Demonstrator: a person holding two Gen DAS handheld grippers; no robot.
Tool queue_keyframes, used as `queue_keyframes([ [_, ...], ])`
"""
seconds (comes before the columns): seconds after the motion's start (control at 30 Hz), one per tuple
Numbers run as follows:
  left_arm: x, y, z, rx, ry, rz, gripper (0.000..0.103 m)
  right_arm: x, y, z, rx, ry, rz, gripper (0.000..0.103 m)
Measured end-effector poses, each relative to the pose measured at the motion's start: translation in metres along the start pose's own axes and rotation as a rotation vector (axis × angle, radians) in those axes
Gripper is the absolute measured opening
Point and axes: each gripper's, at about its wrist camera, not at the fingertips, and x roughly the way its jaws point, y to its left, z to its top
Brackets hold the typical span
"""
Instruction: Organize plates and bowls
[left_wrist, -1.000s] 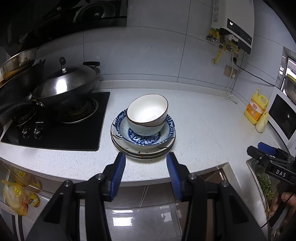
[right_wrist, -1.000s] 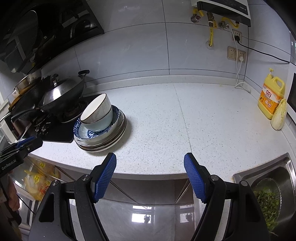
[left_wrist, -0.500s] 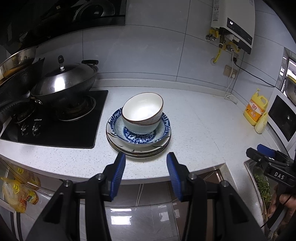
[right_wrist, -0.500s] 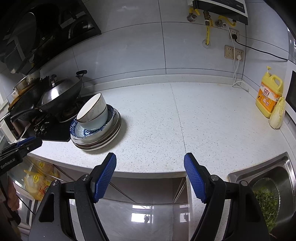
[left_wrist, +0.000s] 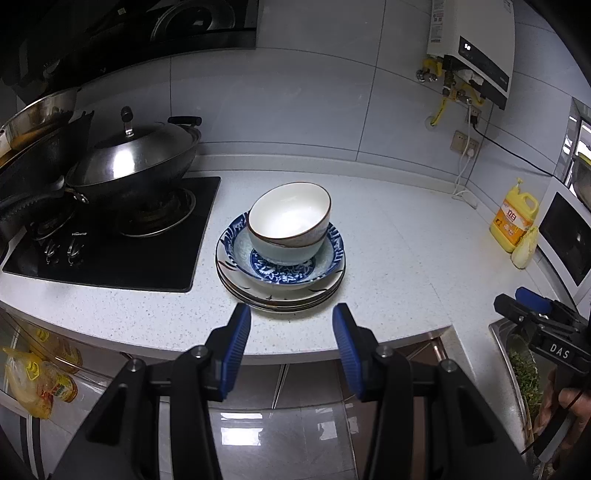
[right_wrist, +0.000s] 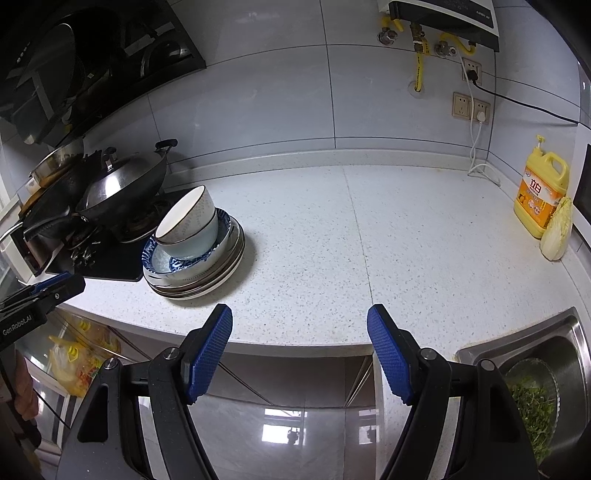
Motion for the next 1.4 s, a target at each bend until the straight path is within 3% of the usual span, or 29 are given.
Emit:
queue_keyframes([
  [0.37,0.0014,0.0010,0.0030,0.012,-0.018,-0.004,0.045,0.0005,0.0012,0.0010,0.002,-0.001,-0.002,0.071],
  [0.4,0.0019,0.0015,0.0030,0.013,-0.020,-0.002,0.048,0.0004,0.0012,0.0010,0.002,-0.001,-0.002,0.071],
  [0.47,0.0019,0.0015,0.0030,0.014,-0.020,0.004,0.064,0.0006,0.0010,0.0012,0.001,-0.002,-0.002,0.071],
  [0.5,0.0023,0.0022,0.0031,0.013,-0.016,0.003,0.064,0.0007,0.0009,0.0013,0.003,-0.003,-0.001,0.071],
  [1.4,0.0016,0.0034,0.0023,-0.005,-0.006,0.017,0.065,0.0007,0.0038,0.0012,-0.003,-0.003,0.007,0.071],
])
